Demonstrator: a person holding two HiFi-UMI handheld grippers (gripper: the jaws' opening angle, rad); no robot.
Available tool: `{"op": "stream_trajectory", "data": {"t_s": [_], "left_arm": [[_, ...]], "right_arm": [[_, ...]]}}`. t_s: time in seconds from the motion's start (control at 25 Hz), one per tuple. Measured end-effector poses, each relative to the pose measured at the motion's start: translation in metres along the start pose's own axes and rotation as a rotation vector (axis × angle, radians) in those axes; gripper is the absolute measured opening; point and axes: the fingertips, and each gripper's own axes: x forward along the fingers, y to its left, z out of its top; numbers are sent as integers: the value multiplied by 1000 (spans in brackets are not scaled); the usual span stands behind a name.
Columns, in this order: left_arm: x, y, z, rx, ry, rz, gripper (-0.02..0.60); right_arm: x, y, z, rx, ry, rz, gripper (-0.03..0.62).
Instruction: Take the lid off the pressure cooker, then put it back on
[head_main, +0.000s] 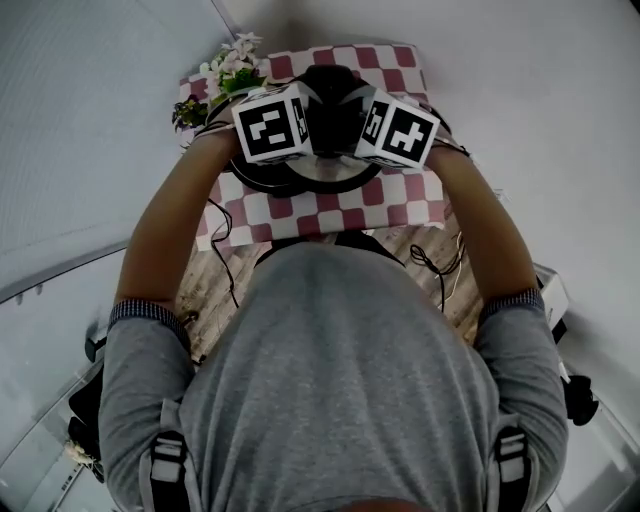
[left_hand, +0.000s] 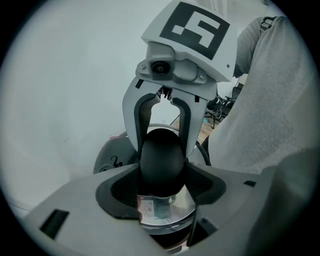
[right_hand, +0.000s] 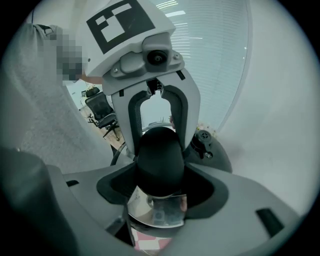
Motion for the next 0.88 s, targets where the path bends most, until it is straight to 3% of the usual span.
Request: {"op": "stream_trajectory", "data": {"t_s": [0.36,0.88], "left_arm": [[49,0,60,-21,2,58,299],[130,-9,111,-62,14,41,299]], "right_arm": [[-32,-1,-73,-47,31,21,291],[-42,-1,-169,-42,76,56,291]]}}
